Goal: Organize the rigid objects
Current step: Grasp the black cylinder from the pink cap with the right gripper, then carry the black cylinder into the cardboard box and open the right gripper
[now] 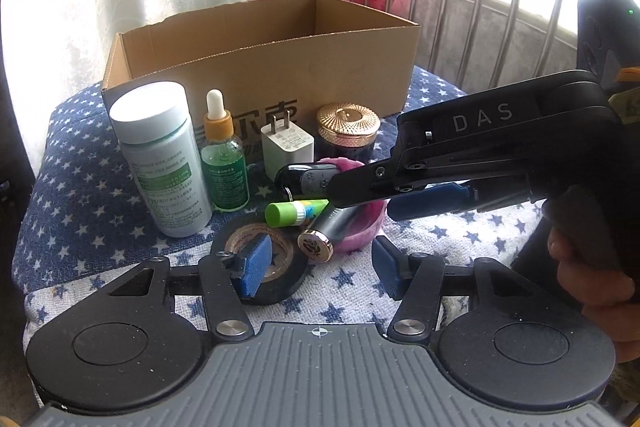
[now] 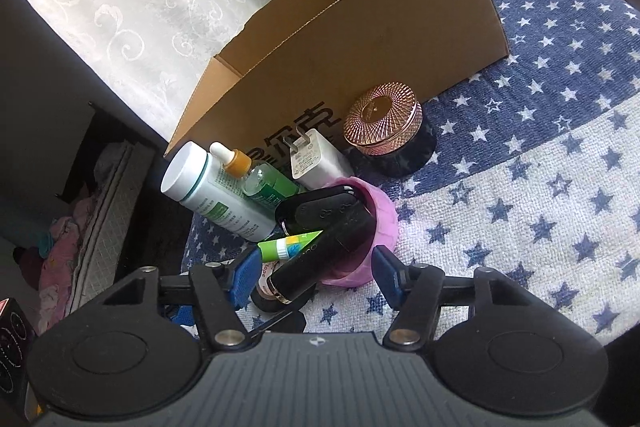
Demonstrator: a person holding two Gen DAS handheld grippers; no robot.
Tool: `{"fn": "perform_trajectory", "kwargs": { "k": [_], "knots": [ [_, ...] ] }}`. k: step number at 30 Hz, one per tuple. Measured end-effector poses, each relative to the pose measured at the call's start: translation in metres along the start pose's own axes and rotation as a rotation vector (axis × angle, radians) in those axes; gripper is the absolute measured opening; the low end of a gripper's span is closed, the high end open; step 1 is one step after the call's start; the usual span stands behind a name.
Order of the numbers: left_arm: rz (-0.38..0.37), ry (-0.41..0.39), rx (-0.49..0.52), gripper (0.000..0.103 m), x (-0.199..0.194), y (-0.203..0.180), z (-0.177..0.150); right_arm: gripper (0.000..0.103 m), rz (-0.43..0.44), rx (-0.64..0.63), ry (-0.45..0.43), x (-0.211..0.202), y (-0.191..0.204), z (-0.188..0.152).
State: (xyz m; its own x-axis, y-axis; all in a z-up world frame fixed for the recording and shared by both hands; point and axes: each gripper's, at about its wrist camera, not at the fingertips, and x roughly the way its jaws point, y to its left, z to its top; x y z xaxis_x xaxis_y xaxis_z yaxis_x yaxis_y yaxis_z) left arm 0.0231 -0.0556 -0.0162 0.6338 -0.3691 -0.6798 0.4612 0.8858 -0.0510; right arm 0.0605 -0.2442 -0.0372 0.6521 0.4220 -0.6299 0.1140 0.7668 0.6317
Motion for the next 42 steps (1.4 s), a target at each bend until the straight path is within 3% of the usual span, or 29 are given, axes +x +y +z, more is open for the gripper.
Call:
{"fn": "perform_trajectory", "kwargs": {
  "k": [5, 12, 17, 22, 29, 32, 42],
  "knots": [
    [-0.03, 0.014, -0.008, 0.053, 0.008, 0.003, 0.005, 0.061, -0.021, 0.013, 0.006, 0.004, -0.005, 0.004],
    [-0.134, 0.049, -0.012, 0.032, 0.014, 0.0, 0.006, 0.048, -0.015, 0.049, 0.012, 0.001, -0.012, 0.005],
    [-0.136, 0.072, -0.005, 0.03, 0.022, -0.003, 0.009, 0.044, -0.012, 0.061, 0.018, 0.002, -0.016, 0.003],
    [-0.109, 0.088, 0.002, 0.022, 0.028, -0.007, 0.014, 0.042, 0.004, 0.074, 0.021, 0.001, -0.019, 0.001],
    [-0.064, 0.065, 0.046, 0.021, 0.023, -0.018, 0.011, 0.039, 0.072, 0.118, 0.036, 0.001, -0.027, -0.003],
    [-0.056, 0.043, 0.057, 0.021, 0.014, -0.021, 0.011, 0.029, 0.119, 0.122, 0.018, -0.007, -0.027, -0.004],
    [0.018, -0.098, 0.1, 0.021, -0.026, -0.03, 0.023, 0.03, 0.173, -0.016, -0.072, -0.036, 0.01, 0.005]
  ]
}}
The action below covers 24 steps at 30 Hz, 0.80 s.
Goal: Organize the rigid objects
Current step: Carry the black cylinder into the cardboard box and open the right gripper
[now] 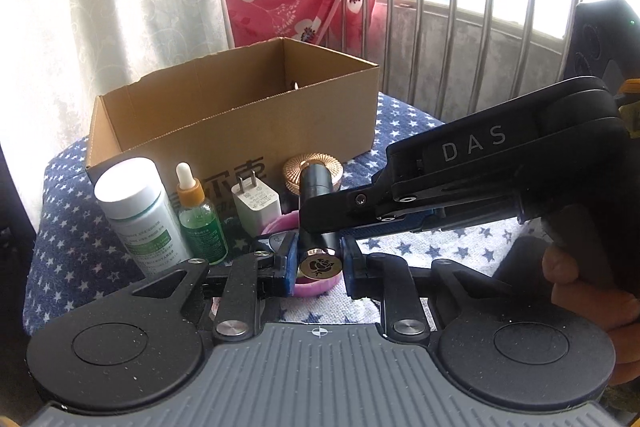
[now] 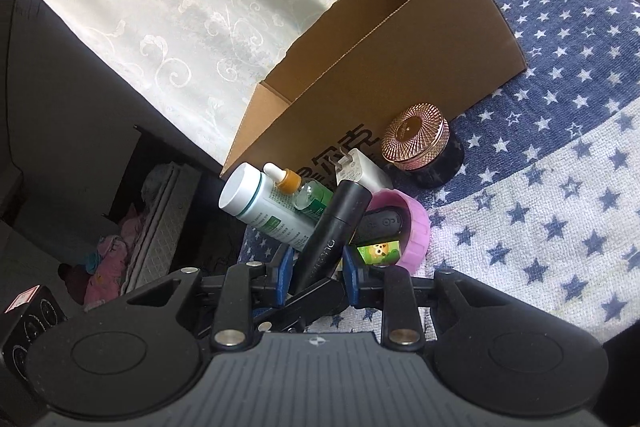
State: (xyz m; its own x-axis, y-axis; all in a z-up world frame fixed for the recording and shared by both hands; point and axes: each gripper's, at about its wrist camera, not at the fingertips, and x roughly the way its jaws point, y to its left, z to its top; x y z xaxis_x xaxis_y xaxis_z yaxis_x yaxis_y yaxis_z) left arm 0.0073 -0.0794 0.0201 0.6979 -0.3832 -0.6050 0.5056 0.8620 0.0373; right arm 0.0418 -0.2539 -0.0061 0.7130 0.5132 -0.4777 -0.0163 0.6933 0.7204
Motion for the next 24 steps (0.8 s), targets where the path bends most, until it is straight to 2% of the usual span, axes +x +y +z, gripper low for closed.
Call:
{"fn": "perform_trajectory", "kwargs": {
  "k": [4, 9, 11, 16, 20, 24],
  "knots": [
    [0.061, -0.085, -0.001, 0.021, -0.02, 0.013, 0.029, 0.03, 0.034, -0.139, -0.023, -0.004, 0.043, 0.033],
    [0.126, -0.081, -0.071, 0.021, -0.018, 0.043, 0.082, 0.03, 0.058, -0.277, 0.021, 0.019, 0.087, 0.09],
    [0.132, -0.038, -0.122, 0.021, -0.002, 0.059, 0.099, 0.03, 0.047, -0.299, 0.076, 0.041, 0.097, 0.116],
    [0.163, 0.149, -0.192, 0.021, 0.074, 0.096, 0.128, 0.03, -0.012, -0.251, 0.252, 0.118, 0.088, 0.169],
    [0.22, 0.277, -0.203, 0.021, 0.128, 0.117, 0.133, 0.028, -0.056, -0.173, 0.394, 0.185, 0.059, 0.188],
    [0.265, 0.354, -0.185, 0.02, 0.153, 0.13, 0.13, 0.022, -0.092, -0.12, 0.448, 0.225, 0.039, 0.196]
  ]
}}
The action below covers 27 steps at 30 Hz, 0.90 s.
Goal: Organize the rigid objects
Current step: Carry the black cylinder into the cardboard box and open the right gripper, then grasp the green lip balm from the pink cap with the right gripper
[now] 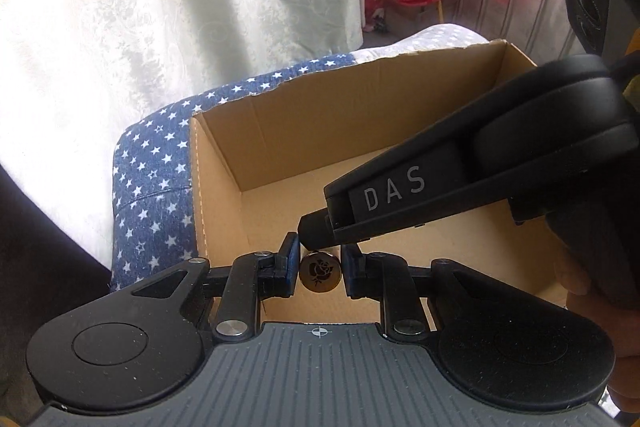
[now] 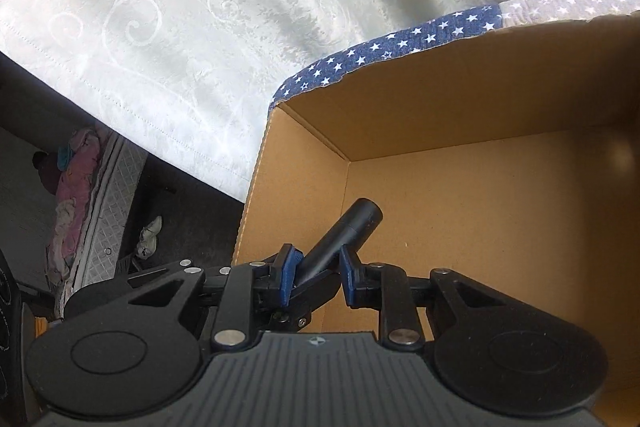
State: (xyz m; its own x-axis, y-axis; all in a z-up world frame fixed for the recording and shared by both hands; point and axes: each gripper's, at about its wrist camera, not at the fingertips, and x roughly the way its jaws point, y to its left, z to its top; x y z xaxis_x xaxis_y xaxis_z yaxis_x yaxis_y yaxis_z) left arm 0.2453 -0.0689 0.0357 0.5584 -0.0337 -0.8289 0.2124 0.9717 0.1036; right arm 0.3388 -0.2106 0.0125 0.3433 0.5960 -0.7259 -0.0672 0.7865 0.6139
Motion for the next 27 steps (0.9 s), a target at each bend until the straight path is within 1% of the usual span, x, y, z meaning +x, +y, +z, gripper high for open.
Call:
{"fn": "perform_trajectory", "kwargs": {
  "k": [2, 3, 5, 8, 12, 16, 18, 21, 23, 25, 27],
  "knots": [
    [0.025, -0.006, 0.018, 0.021, 0.002, 0.0, 0.003, 0.021, -0.013, 0.015, 0.01, 0.011, -0.003, 0.008],
    [0.029, -0.014, 0.027, 0.023, 0.002, 0.0, 0.005, 0.021, -0.02, 0.016, 0.011, 0.014, -0.004, 0.01],
    [0.028, -0.025, 0.027, 0.023, 0.0, 0.0, 0.006, 0.021, -0.034, 0.028, 0.007, 0.019, -0.007, 0.013],
    [0.015, -0.031, 0.015, 0.025, -0.005, 0.002, 0.006, 0.021, -0.024, 0.059, -0.003, 0.019, -0.013, 0.015],
    [0.001, -0.053, -0.009, 0.028, -0.016, 0.009, 0.003, 0.021, -0.037, 0.068, -0.042, 0.003, -0.018, 0.012],
    [-0.041, -0.091, -0.04, 0.032, -0.04, 0.017, -0.005, 0.022, -0.012, 0.063, -0.102, -0.03, -0.018, 0.003],
    [-0.06, -0.12, -0.045, 0.036, -0.055, 0.019, -0.012, 0.022, 0.013, 0.047, -0.133, -0.053, -0.014, -0.009],
    [-0.101, -0.18, -0.04, 0.044, -0.084, 0.023, -0.032, 0.022, 0.05, -0.002, -0.193, -0.092, -0.005, -0.036],
    [-0.128, -0.21, -0.025, 0.049, -0.1, 0.025, -0.049, 0.022, 0.064, -0.045, -0.24, -0.118, 0.001, -0.059],
    [-0.152, -0.24, -0.006, 0.054, -0.116, 0.024, -0.07, 0.022, 0.074, -0.088, -0.293, -0.141, 0.004, -0.09],
    [-0.172, -0.26, 0.005, 0.058, -0.124, 0.023, -0.09, 0.022, 0.074, -0.113, -0.332, -0.153, 0.004, -0.118]
  ]
}}
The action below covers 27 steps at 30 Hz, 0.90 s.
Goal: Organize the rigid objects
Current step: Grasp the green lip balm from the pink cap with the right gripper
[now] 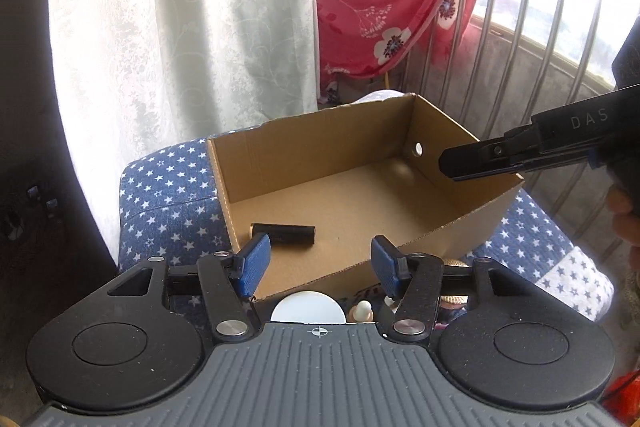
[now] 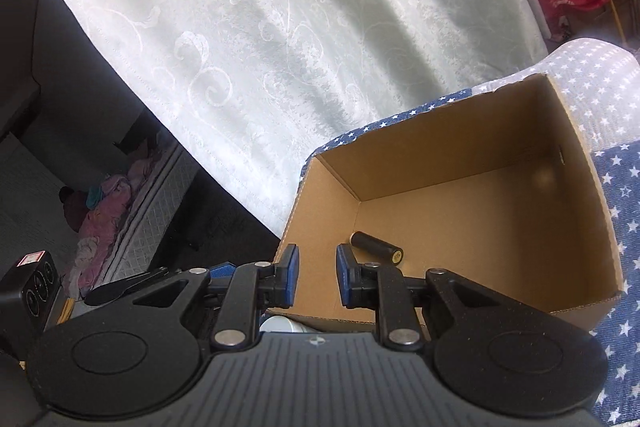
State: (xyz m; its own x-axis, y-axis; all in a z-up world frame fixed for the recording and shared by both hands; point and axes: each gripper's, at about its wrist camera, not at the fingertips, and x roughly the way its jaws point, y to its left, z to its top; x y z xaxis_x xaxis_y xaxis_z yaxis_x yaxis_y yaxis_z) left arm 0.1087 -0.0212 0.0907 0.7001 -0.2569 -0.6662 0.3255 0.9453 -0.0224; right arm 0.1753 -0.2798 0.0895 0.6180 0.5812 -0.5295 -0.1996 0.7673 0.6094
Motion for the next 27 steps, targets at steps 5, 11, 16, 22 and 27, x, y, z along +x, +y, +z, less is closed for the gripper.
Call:
{"fn": "perform_trajectory", "kwargs": {
  "k": [5, 11, 16, 22, 27],
  "knots": [
    [-0.064, 0.002, 0.008, 0.059, -0.011, -0.012, -0.052, 0.022, 0.008, 0.05, -0.014, -0.015, -0.014, -0.069],
    [-0.136, 0.03, 0.011, 0.056, 0.014, -0.033, -0.105, 0.023, 0.052, 0.33, 0.083, 0.016, -0.061, -0.13],
    [-0.14, 0.048, 0.038, 0.048, 0.037, -0.047, -0.117, 0.023, 0.098, 0.502, 0.134, 0.039, -0.084, -0.151],
    [-0.16, 0.056, 0.017, 0.037, 0.052, -0.045, -0.114, 0.023, 0.081, 0.548, 0.149, 0.041, -0.085, -0.16],
    [-0.184, 0.035, 0.021, 0.036, 0.051, -0.043, -0.114, 0.027, 0.061, 0.565, 0.129, 0.035, -0.087, -0.16]
  ]
}}
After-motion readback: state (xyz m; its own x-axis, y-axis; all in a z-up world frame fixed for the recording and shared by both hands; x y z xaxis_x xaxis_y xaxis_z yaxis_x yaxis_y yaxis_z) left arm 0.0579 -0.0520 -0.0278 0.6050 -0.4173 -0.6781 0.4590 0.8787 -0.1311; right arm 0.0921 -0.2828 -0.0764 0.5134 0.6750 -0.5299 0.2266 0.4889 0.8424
